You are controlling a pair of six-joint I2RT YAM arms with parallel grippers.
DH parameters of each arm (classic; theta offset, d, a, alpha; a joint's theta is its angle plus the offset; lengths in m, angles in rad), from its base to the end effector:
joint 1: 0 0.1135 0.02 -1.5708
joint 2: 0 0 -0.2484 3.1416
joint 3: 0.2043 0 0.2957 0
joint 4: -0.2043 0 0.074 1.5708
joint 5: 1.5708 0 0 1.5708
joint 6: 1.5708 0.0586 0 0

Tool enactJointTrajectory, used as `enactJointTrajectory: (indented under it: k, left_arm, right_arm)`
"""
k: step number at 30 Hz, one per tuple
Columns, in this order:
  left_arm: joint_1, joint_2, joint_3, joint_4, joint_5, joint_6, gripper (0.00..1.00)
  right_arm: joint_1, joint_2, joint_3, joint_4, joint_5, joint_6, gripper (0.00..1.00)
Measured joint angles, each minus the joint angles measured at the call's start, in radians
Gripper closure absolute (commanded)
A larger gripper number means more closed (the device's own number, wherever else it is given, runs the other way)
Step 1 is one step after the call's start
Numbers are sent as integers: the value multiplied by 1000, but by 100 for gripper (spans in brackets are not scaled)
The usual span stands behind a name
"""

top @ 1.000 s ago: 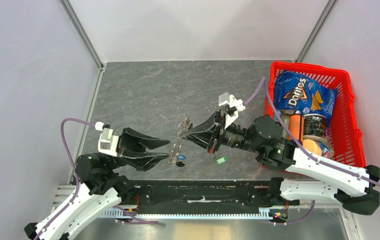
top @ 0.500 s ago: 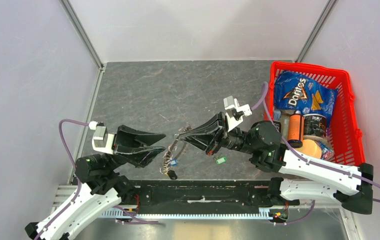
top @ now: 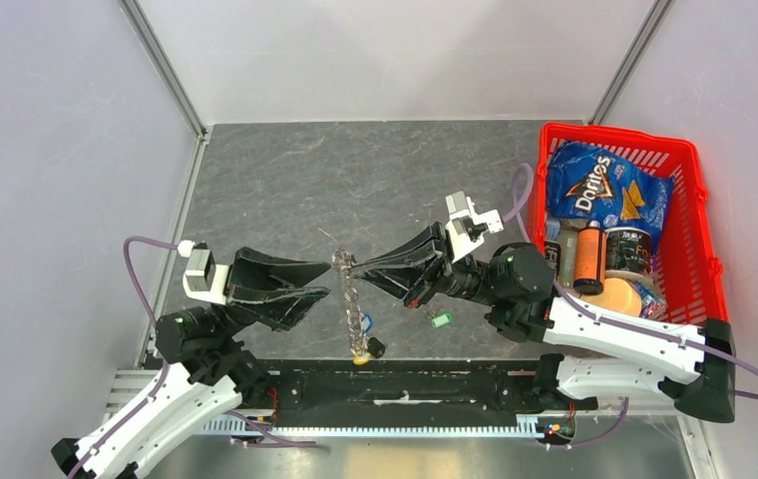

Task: Put the keys on the keyring

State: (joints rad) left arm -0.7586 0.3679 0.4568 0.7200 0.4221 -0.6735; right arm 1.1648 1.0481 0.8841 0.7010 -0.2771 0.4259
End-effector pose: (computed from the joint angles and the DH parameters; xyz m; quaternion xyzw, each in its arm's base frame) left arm 0.0991 -0.1270 0.3805 0.2098 0.3549 -0.6546 0.6337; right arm 0.1051 0.2851 0.4073 -0.2887 0.4131 0.6626 0.5540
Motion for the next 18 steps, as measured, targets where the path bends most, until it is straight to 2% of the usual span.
enactJointTrajectory:
  k: [9, 18]
  left_arm:
    - [0, 43, -13, 63, -3, -16, 51]
    - [0, 45, -13, 91, -3, -19, 58]
  right_arm:
    - [0, 33, 0, 26, -14, 19, 100]
    - [0, 56, 0, 48, -14, 23, 100]
